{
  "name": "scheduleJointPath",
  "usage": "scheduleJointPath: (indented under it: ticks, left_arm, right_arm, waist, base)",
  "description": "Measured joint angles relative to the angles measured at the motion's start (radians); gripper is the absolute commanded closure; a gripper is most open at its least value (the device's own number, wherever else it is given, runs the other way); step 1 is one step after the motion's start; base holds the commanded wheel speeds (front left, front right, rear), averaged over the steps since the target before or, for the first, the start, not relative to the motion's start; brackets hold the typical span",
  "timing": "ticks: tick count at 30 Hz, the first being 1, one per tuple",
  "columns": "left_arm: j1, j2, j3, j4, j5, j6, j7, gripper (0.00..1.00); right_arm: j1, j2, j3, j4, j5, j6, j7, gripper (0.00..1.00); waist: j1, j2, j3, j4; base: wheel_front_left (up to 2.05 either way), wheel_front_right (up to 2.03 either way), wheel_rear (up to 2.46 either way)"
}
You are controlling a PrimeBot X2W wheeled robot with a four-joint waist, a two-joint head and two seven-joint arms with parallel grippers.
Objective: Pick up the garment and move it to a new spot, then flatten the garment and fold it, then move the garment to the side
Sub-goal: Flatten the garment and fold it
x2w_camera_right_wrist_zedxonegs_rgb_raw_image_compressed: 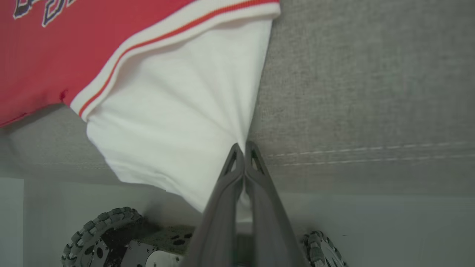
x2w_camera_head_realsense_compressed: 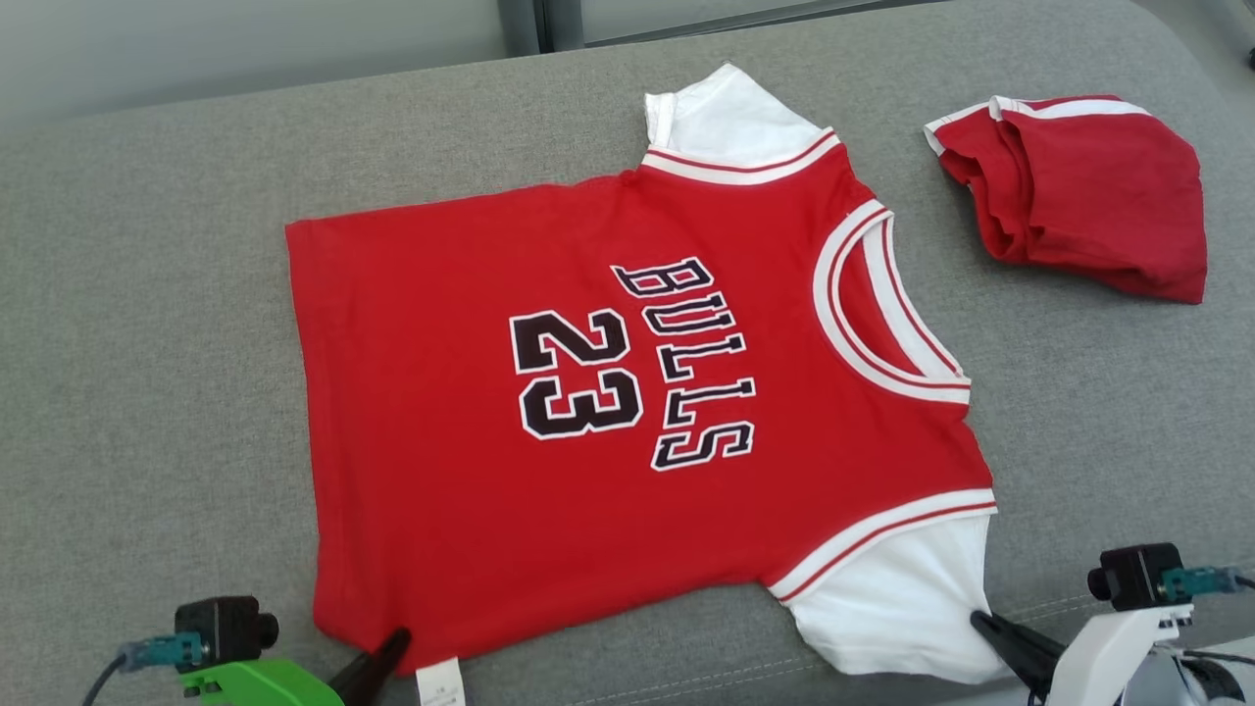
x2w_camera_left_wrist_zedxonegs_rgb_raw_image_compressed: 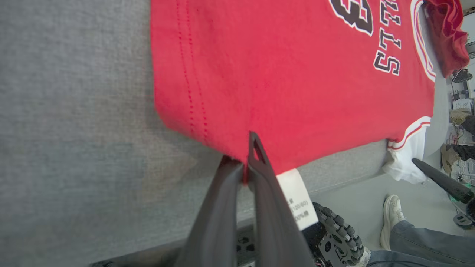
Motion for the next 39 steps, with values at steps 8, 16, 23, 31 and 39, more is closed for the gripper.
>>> scheduleJointPath:
  ticks: [8,16,23,31,39]
  left_arm:
    - [0.076,0.008,0.002,-0.118,0.0,0.025,-0.001,1.0]
    - [0.075,0.043,0.021,-0.236,0.001,0.038,0.024,1.0]
    - [0.077,0.063,0.023,-0.318,-0.005,0.058,0.074,1.0]
    - [0.087,0.077,0.035,-0.358,-0.029,0.075,0.121,1.0]
    - [0.091,0.079,0.04,-0.391,-0.039,0.079,0.157,1.0]
  right_arm:
    - [0.101,-0.001,-0.03,-0.103,0.106,0.001,0.011,1.0]
    - [0.08,-0.046,-0.102,-0.248,0.177,0.009,0.012,1.0]
    - [0.078,-0.088,-0.14,-0.348,0.253,0.01,0.051,1.0]
    - [0.078,-0.125,-0.18,-0.412,0.304,0.009,0.091,1.0]
    - [0.089,-0.183,-0.14,-0.412,0.295,0.008,0.17,1.0]
  waist:
    - [0.0,0.0,0.015,0.006]
    - [0.0,0.0,0.023,-0.006]
    - [0.0,0.0,0.029,-0.013]
    - [0.0,0.0,0.052,-0.012]
    - [0.0,0.0,0.074,-0.007]
  base:
    - [0.0,0.0,0.0]
    - [0.0,0.0,0.0]
    - [0.0,0.0,0.0]
    - [0.0,0.0,0.0]
    - [0.0,0.0,0.0]
